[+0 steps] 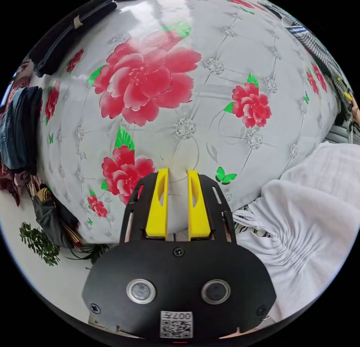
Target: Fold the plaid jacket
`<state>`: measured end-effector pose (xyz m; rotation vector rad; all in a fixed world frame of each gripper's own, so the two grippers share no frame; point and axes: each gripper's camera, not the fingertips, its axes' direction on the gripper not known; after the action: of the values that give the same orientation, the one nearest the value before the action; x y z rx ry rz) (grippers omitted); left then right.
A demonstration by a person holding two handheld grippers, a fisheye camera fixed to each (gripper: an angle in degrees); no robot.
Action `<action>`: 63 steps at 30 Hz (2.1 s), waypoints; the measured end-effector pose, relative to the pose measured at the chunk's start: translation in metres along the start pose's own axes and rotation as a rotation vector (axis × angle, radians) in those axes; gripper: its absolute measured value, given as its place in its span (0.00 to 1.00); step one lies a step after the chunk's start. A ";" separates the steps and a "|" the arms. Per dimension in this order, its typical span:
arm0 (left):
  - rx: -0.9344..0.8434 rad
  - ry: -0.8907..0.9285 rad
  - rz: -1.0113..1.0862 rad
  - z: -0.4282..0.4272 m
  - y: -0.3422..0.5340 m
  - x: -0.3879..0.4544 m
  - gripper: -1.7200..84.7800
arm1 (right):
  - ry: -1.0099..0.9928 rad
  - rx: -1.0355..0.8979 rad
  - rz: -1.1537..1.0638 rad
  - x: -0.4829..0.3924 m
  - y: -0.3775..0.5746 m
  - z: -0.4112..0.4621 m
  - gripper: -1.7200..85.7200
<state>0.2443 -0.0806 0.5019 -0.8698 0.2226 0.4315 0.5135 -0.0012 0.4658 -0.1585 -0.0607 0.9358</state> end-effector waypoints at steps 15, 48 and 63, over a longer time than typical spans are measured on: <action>0.109 0.064 -0.156 -0.008 0.012 -0.044 0.04 | -0.360 0.323 -0.332 -0.026 0.092 -0.174 0.02; 0.703 0.647 -0.772 0.041 0.278 -0.235 0.15 | -0.741 -0.111 -1.935 -0.383 0.570 -0.167 0.15; 0.738 0.643 -0.471 0.000 0.205 -0.257 0.11 | -0.735 0.042 -2.005 -0.411 0.604 -0.172 0.16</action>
<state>-0.0781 -0.0348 0.4535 -0.2802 0.6996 -0.3810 -0.1905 0.0008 0.2050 0.2978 -0.7252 -1.0563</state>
